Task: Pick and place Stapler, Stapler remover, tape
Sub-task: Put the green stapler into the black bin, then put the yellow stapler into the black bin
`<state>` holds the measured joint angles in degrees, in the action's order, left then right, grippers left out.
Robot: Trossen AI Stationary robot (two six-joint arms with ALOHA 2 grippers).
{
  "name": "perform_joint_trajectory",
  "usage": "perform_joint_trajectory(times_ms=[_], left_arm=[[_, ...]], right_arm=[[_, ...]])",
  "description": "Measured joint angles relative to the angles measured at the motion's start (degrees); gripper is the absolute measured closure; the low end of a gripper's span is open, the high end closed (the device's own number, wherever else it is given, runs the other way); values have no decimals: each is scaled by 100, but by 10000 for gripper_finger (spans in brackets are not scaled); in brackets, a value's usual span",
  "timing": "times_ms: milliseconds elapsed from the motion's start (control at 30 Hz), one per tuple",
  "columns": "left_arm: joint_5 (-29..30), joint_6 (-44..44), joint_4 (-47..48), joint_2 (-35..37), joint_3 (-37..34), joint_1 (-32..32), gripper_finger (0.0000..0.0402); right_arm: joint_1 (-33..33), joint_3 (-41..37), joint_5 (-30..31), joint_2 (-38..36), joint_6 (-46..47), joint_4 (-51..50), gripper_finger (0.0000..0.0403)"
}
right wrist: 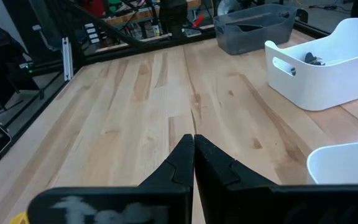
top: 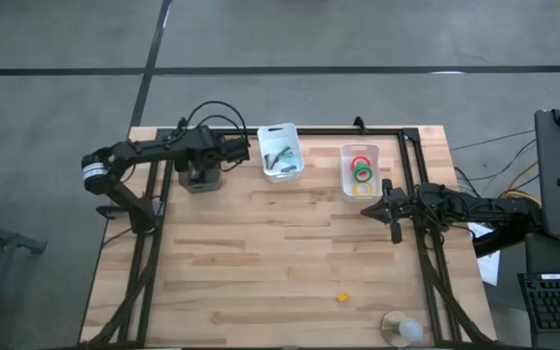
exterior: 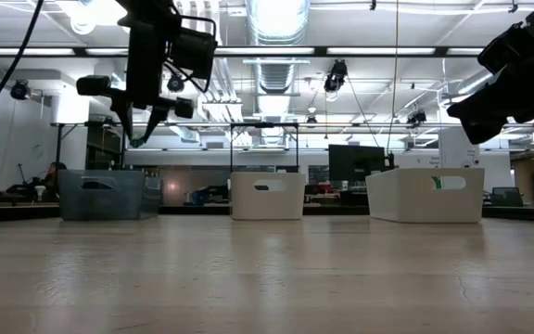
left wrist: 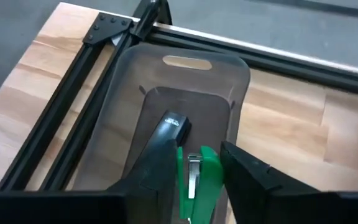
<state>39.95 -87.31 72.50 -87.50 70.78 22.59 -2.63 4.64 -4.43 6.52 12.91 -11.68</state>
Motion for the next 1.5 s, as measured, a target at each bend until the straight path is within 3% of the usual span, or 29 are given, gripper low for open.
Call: perform_joint_trajectory(times_ms=[300,433,700,967,1133,1300,1500], left_arm=[[44,-125,-91,7,75,-46,195],[269,112,-129,13,235,-46,176],[402,1874,-670,22,827,-286,175],[495,3177,-2564,22,871,-1340,175],[213,3991,-3693,-139,868,-2390,175],[89,4804,-5195,-619,868,-3458,175],[-167,5125,-6380,-1494,909,-4154,176]], right_arm=[[0,0,-1,0,0,0,394],[0,0,-2,0,0,0,394],[0,0,-2,0,0,0,394],[0,0,-2,0,0,-2,394],[0,0,-2,0,0,-2,394],[0,0,-2,0,0,-2,394],[0,0,-2,0,0,-2,394]])
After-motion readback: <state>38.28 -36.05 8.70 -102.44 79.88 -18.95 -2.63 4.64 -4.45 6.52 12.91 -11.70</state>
